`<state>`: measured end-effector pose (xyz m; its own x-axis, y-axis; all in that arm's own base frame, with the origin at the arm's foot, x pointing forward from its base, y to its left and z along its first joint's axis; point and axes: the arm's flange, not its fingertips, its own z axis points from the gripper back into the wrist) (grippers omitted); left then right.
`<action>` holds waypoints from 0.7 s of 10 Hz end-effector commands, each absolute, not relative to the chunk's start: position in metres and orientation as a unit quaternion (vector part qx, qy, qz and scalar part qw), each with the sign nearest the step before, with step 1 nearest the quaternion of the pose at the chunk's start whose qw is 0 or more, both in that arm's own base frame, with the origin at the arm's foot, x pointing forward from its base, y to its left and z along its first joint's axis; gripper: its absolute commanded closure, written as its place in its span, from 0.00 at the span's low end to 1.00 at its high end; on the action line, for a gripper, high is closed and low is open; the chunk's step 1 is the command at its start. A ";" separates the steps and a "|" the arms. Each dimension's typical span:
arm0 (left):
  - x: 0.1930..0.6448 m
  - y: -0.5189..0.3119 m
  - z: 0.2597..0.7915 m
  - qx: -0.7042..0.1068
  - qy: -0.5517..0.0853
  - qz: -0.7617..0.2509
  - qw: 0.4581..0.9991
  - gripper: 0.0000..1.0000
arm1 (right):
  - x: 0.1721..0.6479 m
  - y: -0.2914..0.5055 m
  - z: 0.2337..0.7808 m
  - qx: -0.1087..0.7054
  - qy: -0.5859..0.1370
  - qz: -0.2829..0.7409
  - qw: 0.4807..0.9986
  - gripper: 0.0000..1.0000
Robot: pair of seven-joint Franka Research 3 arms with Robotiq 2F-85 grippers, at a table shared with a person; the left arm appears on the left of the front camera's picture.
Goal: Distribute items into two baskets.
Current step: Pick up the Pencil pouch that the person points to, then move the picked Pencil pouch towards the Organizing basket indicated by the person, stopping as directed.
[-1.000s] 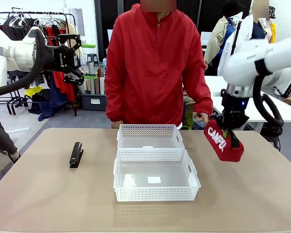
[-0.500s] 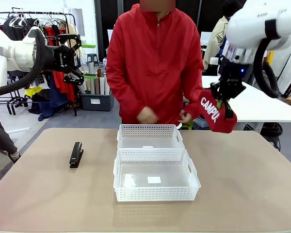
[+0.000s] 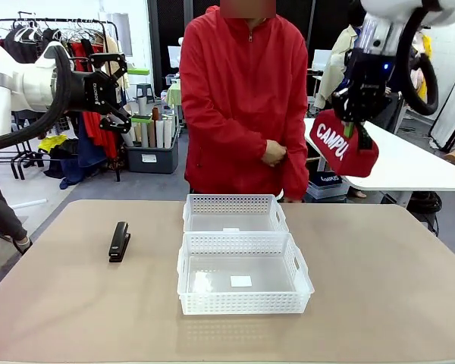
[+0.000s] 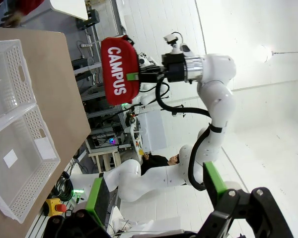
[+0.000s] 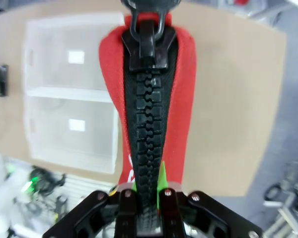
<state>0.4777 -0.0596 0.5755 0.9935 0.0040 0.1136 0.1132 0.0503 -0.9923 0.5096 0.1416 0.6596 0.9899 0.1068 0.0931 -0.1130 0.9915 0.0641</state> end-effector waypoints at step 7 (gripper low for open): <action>0.477 -0.059 0.577 -0.689 -0.044 -0.038 0.723 0.00 | 0.505 0.135 0.713 0.040 -0.062 0.051 0.996 1.00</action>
<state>0.4777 -0.0595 0.5755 0.9935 0.0041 0.1135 0.1132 0.0503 -0.9923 0.5096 0.1327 0.7111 0.9879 0.0924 0.1242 -0.1020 0.9921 0.0733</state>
